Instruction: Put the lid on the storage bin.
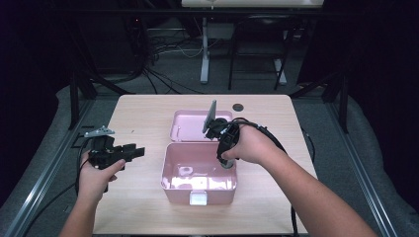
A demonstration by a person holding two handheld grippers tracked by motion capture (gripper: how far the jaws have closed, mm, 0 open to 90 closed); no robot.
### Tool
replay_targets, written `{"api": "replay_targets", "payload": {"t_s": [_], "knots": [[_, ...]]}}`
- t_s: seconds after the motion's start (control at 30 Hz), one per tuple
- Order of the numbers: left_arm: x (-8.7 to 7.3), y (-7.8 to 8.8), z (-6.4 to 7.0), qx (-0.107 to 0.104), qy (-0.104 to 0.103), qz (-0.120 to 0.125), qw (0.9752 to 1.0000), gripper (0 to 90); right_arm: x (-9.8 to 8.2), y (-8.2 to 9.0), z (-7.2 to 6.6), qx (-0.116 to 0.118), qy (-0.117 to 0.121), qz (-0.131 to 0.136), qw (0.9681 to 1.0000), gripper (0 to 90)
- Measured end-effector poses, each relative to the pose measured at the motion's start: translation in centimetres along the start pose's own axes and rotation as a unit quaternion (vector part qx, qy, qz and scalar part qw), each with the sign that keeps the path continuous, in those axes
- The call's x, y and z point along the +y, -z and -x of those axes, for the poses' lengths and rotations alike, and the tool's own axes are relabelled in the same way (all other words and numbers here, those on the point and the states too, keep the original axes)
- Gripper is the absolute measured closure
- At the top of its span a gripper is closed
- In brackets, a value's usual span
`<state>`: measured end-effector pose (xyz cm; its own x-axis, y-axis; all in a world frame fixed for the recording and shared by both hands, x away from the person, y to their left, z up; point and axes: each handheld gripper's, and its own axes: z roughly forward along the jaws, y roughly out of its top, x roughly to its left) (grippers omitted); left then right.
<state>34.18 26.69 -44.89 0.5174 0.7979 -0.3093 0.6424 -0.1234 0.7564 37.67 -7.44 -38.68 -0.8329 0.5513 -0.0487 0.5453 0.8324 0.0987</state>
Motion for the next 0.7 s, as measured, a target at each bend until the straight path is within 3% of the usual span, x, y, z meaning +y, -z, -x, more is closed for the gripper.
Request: {"api": "replay_targets", "payload": {"t_s": [0.23,0.27,0.37,0.53,0.7], "knots": [[0.0,0.0,0.0,0.001,0.0,0.0,1.0,50.9,0.0,-0.4,-0.4,0.005,0.045,0.001,0.999,50.2],[0.0,0.0,0.0,0.001,0.0,0.0,1.0,50.9,0.0,-0.6,-0.6,0.004,0.069,0.006,0.9976,50.2],[0.0,-0.1,0.0,0.001,0.0,0.0,1.0,50.9,0.0,-0.8,-0.8,-0.003,0.094,0.006,0.9955,50.2],[-0.1,-0.2,-0.1,0.002,0.001,0.0,1.0,50.9,0.0,-1.1,-0.9,-0.003,0.118,0.007,0.9929,50.2],[-0.1,-0.2,-0.2,0.003,0.003,-0.002,1.0,50.9,0.1,-1.6,-1.0,-0.002,0.152,0.011,0.9883,50.1]]}}
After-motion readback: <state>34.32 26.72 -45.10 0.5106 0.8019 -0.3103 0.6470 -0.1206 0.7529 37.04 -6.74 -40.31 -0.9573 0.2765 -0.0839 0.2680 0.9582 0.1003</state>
